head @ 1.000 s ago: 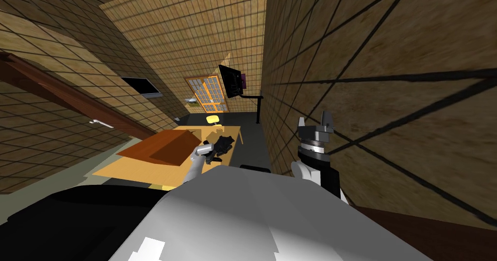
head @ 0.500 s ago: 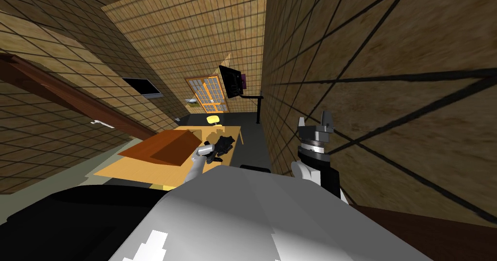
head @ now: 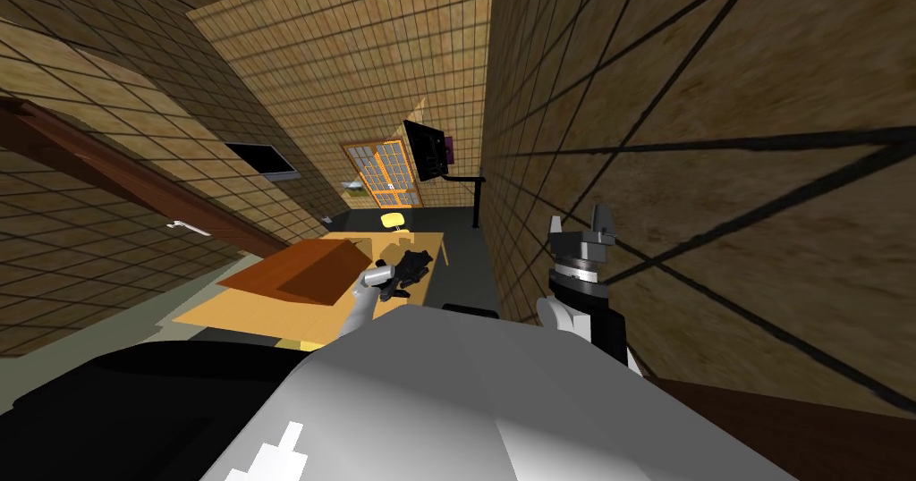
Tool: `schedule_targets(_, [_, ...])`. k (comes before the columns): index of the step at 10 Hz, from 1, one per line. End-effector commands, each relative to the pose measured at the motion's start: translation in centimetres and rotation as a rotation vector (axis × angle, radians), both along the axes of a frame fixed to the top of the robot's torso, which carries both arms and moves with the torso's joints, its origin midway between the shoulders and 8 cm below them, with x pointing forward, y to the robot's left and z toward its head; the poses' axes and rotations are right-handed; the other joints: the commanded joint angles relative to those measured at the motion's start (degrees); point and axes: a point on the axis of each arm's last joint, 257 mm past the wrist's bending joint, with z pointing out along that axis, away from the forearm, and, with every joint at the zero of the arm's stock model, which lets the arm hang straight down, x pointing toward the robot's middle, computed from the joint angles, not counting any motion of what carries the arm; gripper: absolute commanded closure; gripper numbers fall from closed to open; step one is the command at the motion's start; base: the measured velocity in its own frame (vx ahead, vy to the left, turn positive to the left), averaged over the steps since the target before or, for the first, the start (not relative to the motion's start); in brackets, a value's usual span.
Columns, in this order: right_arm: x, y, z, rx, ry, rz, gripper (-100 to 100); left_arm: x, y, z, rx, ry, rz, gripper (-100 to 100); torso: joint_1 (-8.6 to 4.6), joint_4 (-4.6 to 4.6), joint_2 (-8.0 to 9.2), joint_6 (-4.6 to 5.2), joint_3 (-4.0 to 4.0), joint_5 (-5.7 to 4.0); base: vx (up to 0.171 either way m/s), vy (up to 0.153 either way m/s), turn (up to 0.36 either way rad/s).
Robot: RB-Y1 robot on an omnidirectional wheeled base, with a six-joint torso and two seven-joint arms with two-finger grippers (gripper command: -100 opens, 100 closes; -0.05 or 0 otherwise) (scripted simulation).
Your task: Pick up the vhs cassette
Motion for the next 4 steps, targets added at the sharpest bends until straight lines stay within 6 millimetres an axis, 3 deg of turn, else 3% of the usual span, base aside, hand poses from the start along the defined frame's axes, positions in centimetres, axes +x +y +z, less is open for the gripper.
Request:
schedule_targets(1, [0.0, 0.0, 0.0, 0.0, 0.0, 0.0, 0, 0.07, 0.33, 0.89, -0.001, 0.001, -0.001, 100, 0.0, 0.0, 0.0, 0.0, 0.0, 0.0, 0.001, -0.032, 0.002])
schedule_targets(3, [0.0, 0.0, 0.0, 0.0, 0.0, 0.0, 0, 0.1, 0.41, 1.02, 0.0, -0.001, -0.001, 100, -0.09, -0.01, 0.0, 0.0, 0.0, -0.02, 0.002, -0.024, 0.004])
schedule_targets(4, [0.0, 0.0, 0.0, 0.0, 0.0, 0.0, 0, 0.07, 0.39, 1.07, -0.001, 0.001, -0.001, 0, -0.03, -0.02, 0.0, 0.0, -0.01, 0.0, 0.0, 0.0, 0.0])
